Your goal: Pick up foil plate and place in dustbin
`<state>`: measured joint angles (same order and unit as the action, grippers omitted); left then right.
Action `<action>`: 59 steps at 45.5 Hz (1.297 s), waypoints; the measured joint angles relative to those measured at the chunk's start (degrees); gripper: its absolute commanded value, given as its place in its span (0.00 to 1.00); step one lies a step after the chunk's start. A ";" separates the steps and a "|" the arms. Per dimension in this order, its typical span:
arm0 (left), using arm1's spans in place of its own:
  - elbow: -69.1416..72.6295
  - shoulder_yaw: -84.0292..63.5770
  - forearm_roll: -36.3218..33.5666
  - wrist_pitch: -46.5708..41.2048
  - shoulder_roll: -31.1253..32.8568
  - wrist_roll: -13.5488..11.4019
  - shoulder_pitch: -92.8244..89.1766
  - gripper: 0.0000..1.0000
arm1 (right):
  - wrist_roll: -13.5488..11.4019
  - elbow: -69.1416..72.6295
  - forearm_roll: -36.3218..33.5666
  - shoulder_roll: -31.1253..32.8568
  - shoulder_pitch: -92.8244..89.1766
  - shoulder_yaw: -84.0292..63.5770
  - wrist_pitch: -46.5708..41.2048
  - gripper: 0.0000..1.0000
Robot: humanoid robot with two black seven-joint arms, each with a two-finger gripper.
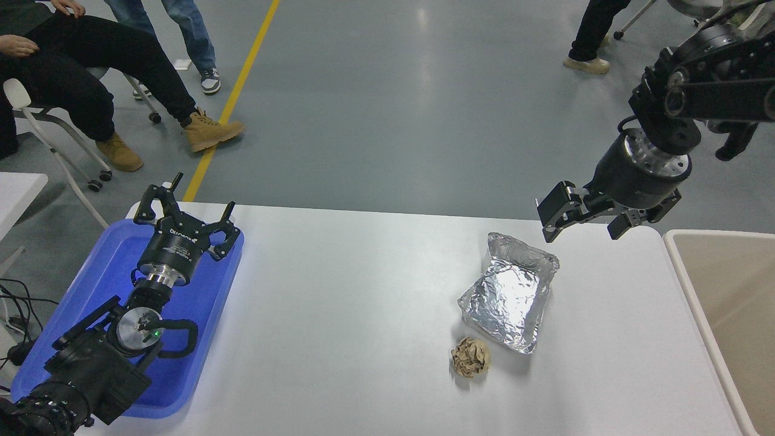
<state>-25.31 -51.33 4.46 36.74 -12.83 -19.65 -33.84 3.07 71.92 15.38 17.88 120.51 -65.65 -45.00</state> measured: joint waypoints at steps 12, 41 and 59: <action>0.00 0.00 0.00 0.00 0.00 0.00 -0.01 1.00 | 0.00 -0.81 0.00 -0.22 -0.56 0.06 0.00 1.00; 0.00 -0.01 0.02 0.00 0.00 0.00 -0.06 1.00 | 0.00 -4.90 -0.02 -0.38 -3.86 1.56 0.00 1.00; 0.00 -0.01 0.02 0.00 0.00 0.00 -0.07 1.00 | 0.07 -5.58 -0.15 0.61 -4.67 1.85 0.00 1.00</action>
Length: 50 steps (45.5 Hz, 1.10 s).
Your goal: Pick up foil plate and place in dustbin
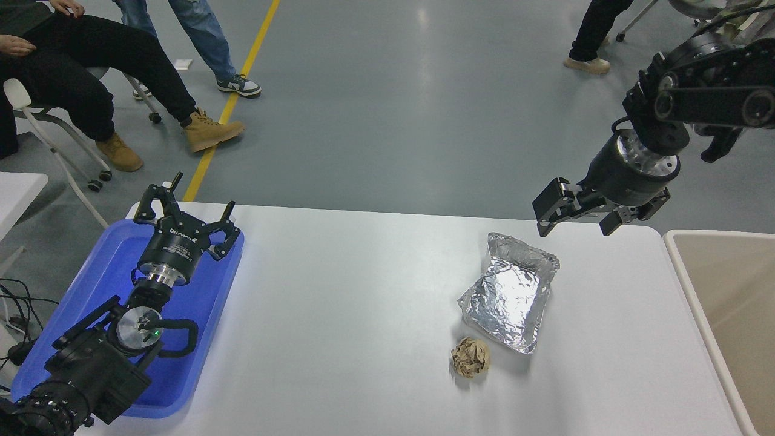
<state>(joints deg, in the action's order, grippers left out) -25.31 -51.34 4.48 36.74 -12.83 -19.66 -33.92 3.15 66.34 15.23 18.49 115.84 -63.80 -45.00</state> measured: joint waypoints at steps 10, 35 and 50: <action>0.00 0.00 0.00 0.00 0.00 0.00 0.00 1.00 | 0.01 -0.05 0.00 0.63 1.14 -0.35 0.00 1.00; 0.00 0.00 0.00 0.00 0.00 0.01 -0.02 1.00 | -0.11 -2.20 -2.58 2.41 -6.12 -1.42 7.12 0.99; 0.00 0.01 0.00 0.00 0.00 0.02 -0.02 1.00 | -0.51 -2.74 -11.98 3.90 -14.40 -1.89 18.10 0.99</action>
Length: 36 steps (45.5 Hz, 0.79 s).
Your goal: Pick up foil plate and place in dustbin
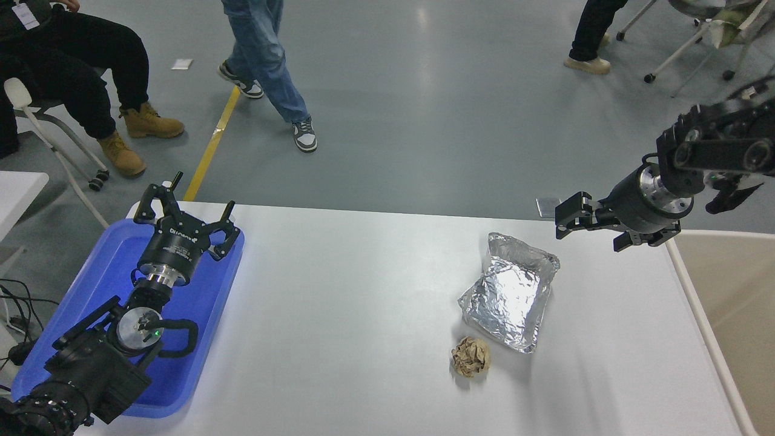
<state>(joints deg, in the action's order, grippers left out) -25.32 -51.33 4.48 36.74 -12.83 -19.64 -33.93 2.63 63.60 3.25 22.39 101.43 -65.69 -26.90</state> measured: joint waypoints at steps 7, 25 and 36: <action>0.01 0.00 0.00 0.00 0.00 0.00 0.00 1.00 | -0.06 -0.09 -4.02 0.16 -4.11 0.53 5.28 0.99; 0.01 -0.01 -0.01 0.00 0.00 0.00 0.01 1.00 | 0.14 -0.99 -6.26 -0.04 -14.34 4.70 15.42 0.99; 0.01 -0.01 0.00 0.00 0.00 0.00 0.01 1.00 | 0.31 -3.34 -5.21 -1.16 -19.29 6.81 18.86 0.95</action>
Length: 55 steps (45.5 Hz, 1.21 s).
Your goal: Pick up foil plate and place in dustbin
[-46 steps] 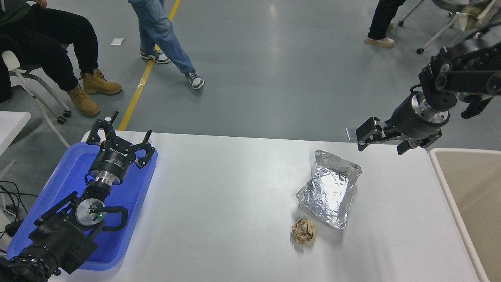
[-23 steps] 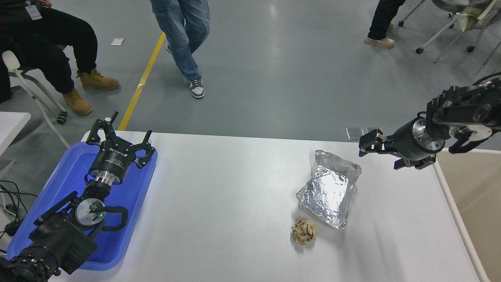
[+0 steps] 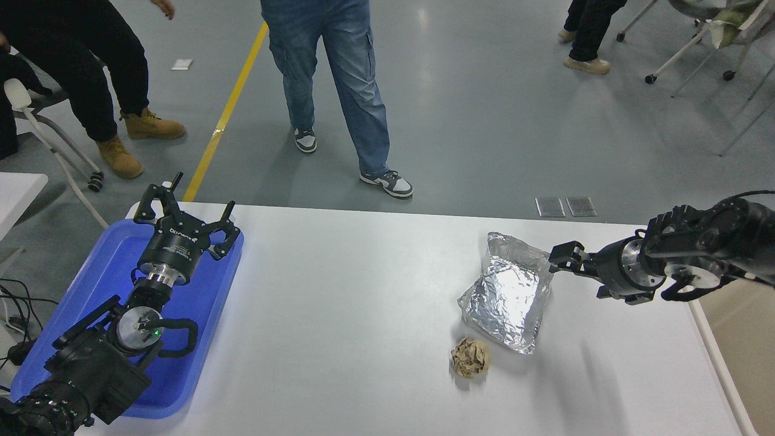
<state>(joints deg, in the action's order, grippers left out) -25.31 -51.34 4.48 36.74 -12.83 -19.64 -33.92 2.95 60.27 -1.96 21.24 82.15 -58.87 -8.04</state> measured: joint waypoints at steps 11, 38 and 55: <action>0.00 0.00 0.00 0.00 0.00 0.00 0.00 1.00 | 0.16 -3.13 0.75 -2.56 -3.99 1.02 2.02 0.94; 0.00 -0.04 0.00 0.00 0.00 0.00 0.00 1.00 | 0.21 -9.86 2.05 -7.67 -12.08 1.80 5.48 0.63; 0.00 -0.01 0.00 0.00 0.00 0.00 0.00 1.00 | 0.28 -10.71 4.72 -8.25 -14.45 1.90 6.87 0.32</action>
<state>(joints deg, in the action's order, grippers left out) -25.31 -51.35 4.48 36.74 -12.83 -19.64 -33.92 3.23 49.55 2.76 12.98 67.70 -56.97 -1.17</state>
